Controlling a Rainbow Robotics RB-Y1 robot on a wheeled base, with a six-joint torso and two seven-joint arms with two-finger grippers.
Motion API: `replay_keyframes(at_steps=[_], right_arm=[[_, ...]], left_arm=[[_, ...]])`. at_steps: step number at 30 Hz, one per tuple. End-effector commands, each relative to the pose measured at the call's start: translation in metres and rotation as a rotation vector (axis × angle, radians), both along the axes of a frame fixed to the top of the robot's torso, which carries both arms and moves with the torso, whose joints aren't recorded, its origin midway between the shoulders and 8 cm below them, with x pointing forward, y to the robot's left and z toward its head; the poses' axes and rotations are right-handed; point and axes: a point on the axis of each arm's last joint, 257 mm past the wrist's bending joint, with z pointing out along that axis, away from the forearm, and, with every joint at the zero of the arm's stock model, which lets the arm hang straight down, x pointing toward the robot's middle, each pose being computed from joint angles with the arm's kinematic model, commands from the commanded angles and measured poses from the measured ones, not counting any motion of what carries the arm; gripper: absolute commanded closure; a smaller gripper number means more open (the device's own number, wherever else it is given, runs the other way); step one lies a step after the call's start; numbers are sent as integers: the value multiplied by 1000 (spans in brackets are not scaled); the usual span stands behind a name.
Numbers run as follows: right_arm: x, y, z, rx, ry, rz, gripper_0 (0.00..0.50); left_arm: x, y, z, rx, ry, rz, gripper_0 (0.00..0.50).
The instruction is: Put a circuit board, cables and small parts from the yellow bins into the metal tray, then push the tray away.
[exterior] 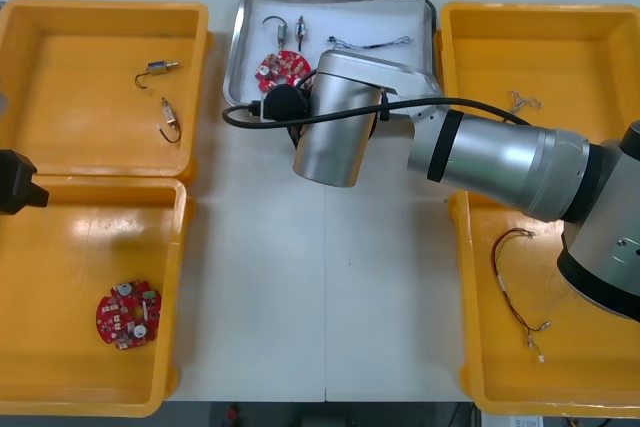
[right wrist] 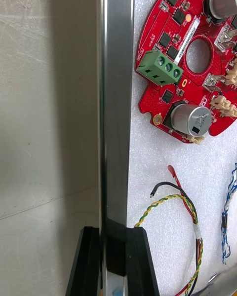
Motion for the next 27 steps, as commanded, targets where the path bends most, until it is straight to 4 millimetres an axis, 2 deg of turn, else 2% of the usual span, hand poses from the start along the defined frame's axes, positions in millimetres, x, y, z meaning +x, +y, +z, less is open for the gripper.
replay_keyframes(at_steps=[1, 10, 19, 20, 21, 23, 24, 27], right_arm=[[3, 39, 40, -7, -54, 92, 500], [4, 53, 31, -16, -68, 153, 500], [10, 43, 28, -30, -68, 135, 500], [9, 42, 27, -28, -66, 133, 392], [9, 43, 28, -29, -67, 135, 316], [10, 43, 28, -25, -67, 133, 37], [10, 43, 29, -25, -67, 133, 0], [11, 43, 32, -19, -70, 130, 0]], left_arm=[[-5, 18, 12, 75, -18, -20, 0], [-5, 18, 12, 75, -18, -20, 0], [-5, 18, 12, 75, -18, -20, 0], [-5, 18, 12, 75, -18, -20, 0], [-5, 18, 12, 75, -18, -20, 0], [-5, 18, 12, 75, -18, -20, 0], [-5, 18, 12, 75, -18, -20, 0], [-5, 18, 12, 75, -18, -20, 0]])
